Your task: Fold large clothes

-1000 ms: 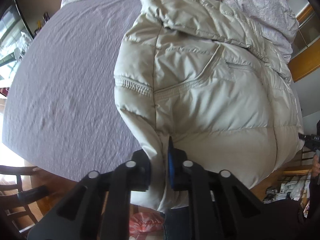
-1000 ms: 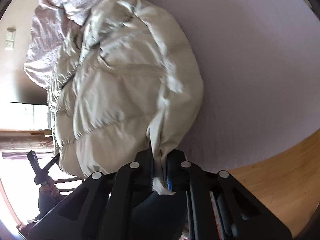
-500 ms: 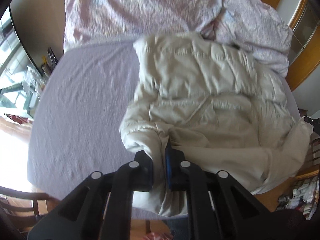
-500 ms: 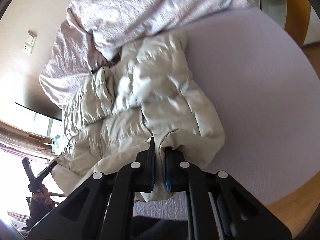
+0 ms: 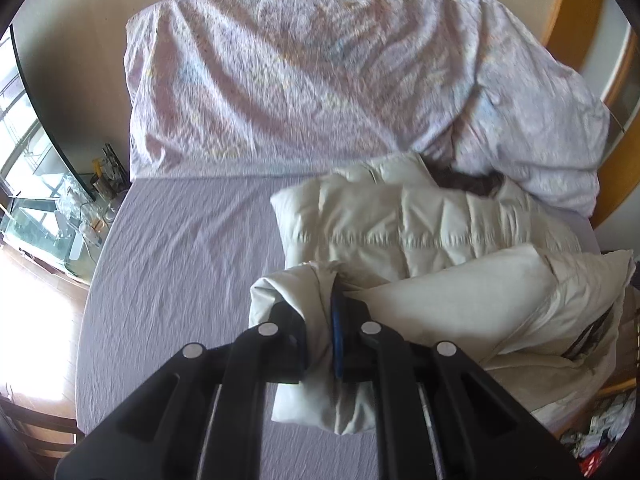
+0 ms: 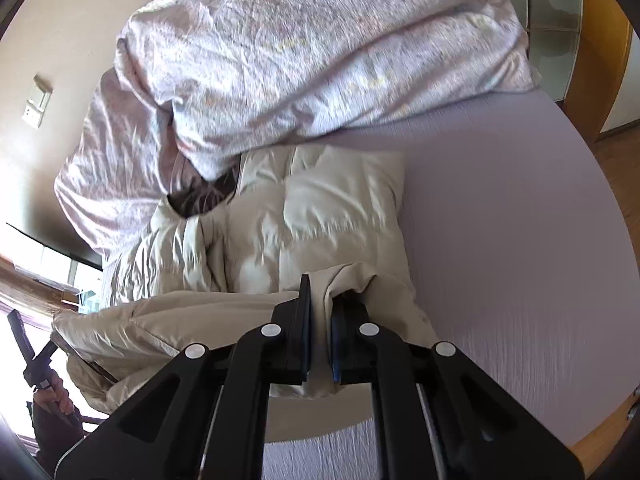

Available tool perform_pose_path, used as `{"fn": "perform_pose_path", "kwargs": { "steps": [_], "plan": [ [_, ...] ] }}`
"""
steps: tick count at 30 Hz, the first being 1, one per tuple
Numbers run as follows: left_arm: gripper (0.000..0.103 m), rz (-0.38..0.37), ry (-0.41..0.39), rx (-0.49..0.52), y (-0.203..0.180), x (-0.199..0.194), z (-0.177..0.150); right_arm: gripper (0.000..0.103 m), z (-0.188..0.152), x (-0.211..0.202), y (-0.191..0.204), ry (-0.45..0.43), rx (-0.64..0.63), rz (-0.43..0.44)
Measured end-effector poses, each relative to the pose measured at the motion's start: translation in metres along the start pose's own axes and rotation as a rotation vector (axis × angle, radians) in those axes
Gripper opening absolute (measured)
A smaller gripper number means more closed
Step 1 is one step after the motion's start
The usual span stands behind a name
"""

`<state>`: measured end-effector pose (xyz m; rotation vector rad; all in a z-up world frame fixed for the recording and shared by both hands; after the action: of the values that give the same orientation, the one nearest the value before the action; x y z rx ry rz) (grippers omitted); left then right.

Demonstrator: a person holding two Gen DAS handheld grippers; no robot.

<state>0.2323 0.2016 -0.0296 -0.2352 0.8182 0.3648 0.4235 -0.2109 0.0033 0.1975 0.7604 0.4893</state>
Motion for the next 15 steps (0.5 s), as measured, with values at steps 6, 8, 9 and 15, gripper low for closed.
{"fn": "perform_pose_path", "kwargs": {
  "steps": [6,8,9,15],
  "plan": [
    [0.010,0.023,-0.004,-0.030,0.000,0.020,0.031,0.008,0.036,0.016,0.008,-0.015,0.006,-0.003],
    [0.010,0.029,-0.008,-0.039,0.000,0.026,0.045,0.008,0.048,0.021,0.010,-0.025,0.012,-0.003],
    [0.010,0.030,-0.011,-0.043,0.001,0.028,0.049,0.008,0.055,0.025,0.011,-0.031,0.019,-0.005],
    [0.010,0.049,-0.017,-0.102,0.007,0.056,0.083,0.009,0.080,0.052,0.010,-0.063,0.078,-0.019]
  ]
}}
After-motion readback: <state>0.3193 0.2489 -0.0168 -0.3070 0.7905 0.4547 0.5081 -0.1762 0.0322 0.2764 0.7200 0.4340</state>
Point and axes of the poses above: each gripper's, at about its wrist camera, not at the fingertips, and x roughly the way its jaws point, y to its left, z to its top, the point moved 6 cm from there along x, roughly the way its jaws point, and after that the axes turned 9 degrees about -y, right-handed, at the moved point
